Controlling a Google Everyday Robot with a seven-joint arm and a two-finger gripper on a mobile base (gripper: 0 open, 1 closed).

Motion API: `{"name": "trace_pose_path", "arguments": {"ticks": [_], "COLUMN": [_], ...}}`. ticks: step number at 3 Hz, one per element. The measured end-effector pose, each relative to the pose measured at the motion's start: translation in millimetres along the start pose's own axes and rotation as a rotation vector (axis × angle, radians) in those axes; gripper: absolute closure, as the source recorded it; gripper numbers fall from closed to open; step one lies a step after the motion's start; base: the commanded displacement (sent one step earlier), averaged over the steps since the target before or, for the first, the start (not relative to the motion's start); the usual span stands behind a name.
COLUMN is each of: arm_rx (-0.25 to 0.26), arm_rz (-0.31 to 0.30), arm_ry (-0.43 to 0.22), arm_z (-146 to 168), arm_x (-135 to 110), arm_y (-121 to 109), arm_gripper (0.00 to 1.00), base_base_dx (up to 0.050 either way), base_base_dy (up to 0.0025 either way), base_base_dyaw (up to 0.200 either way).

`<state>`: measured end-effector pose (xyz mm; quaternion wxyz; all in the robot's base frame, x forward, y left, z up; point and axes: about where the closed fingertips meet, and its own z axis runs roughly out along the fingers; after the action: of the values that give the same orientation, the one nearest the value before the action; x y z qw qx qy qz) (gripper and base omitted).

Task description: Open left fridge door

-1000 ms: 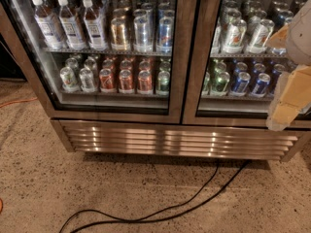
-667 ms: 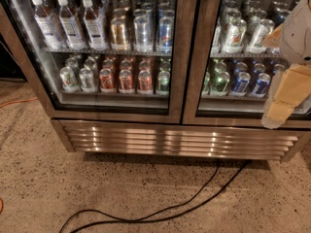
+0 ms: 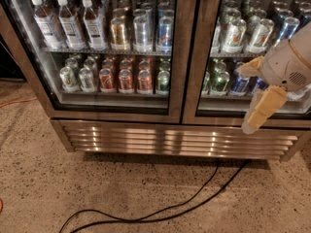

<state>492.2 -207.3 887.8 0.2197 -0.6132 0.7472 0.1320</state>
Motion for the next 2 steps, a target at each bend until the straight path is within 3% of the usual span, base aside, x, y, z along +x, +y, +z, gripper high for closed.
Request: {"name": "trace_pose_path", "arguments": {"ticks": [1, 2], "arm_rx": [-0.065, -0.132], "arm_rz": [0.052, 0.094], "arm_ry": [-0.302, -0.592], "arm_z": [30.2, 29.6], "arm_x": [-6.5, -36.8], "arm_y": [-2.2, 3.4], "arm_gripper": [0.00, 0.00], "base_base_dx": [0.000, 0.000], "base_base_dy": [0.00000, 0.00000], "base_base_dyaw": [0.000, 0.000]}}
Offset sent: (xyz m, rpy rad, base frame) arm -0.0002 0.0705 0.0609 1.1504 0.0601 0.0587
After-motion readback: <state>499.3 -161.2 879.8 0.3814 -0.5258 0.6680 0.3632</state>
